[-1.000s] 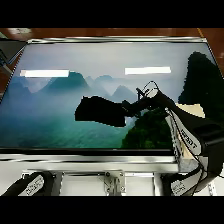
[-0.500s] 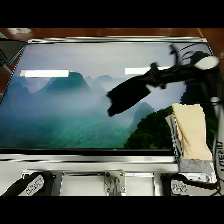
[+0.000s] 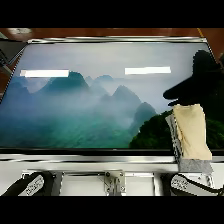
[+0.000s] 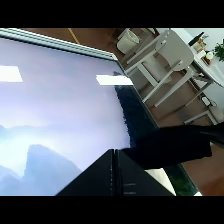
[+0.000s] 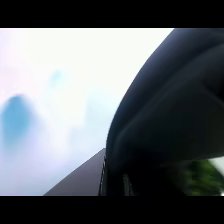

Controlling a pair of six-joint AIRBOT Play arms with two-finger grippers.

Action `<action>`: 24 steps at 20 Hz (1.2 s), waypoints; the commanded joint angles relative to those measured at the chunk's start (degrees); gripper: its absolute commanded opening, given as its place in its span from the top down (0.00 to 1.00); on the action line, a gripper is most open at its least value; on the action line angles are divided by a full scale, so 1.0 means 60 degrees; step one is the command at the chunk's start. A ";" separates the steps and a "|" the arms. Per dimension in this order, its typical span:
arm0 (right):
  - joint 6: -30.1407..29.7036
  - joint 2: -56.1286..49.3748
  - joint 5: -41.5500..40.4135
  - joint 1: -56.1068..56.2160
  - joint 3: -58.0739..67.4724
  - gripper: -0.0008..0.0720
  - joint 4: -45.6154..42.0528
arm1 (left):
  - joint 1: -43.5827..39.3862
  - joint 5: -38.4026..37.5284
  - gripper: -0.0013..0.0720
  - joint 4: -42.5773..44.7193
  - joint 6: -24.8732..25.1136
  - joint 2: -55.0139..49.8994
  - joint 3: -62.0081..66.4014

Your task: Fold the shirts.

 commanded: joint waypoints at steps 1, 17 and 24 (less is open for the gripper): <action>0.0182 0.0040 0.0186 -0.0743 0.0087 0.90 -0.1599 | 0.0011 -0.0138 0.92 0.0000 -0.0004 0.0007 -0.0004; 0.1483 0.1169 0.3829 -0.1064 -0.1282 0.90 -0.5839 | 0.0011 -0.0127 0.92 0.0000 0.0219 0.0007 -0.0004; 0.1581 0.2976 0.3858 -0.1067 -0.5497 0.90 -0.7705 | 0.0011 -0.0127 0.92 -0.0004 0.0251 0.0007 -0.0004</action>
